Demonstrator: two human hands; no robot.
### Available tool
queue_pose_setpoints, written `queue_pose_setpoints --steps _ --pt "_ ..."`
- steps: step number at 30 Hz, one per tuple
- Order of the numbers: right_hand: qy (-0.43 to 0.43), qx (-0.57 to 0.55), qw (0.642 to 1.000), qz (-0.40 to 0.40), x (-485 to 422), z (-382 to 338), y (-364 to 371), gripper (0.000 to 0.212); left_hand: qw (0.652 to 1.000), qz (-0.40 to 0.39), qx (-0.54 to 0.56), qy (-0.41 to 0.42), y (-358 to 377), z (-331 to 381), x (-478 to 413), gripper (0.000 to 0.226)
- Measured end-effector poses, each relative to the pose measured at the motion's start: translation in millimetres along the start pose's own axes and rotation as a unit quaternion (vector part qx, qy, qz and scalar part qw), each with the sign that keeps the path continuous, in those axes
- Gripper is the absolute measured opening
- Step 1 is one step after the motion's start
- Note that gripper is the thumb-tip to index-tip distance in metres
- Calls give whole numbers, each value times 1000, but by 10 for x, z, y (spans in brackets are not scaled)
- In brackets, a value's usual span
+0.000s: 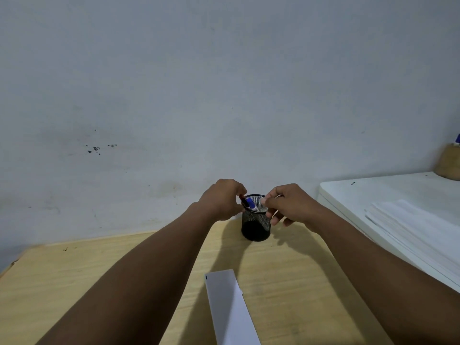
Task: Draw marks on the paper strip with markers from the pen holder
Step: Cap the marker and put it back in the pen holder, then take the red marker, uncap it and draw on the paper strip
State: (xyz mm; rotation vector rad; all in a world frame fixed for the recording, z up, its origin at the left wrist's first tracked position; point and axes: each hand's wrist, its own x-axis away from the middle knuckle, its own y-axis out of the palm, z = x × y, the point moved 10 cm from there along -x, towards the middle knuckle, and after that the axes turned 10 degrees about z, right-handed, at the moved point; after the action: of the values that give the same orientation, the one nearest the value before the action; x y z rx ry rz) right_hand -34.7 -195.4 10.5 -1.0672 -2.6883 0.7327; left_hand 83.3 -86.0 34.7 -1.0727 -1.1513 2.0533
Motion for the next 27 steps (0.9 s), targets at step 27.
queue_pose_setpoints --steps 27 --pt "150 -328 923 -133 736 -400 1056 74 859 85 463 -200 -986 -487 683 16"
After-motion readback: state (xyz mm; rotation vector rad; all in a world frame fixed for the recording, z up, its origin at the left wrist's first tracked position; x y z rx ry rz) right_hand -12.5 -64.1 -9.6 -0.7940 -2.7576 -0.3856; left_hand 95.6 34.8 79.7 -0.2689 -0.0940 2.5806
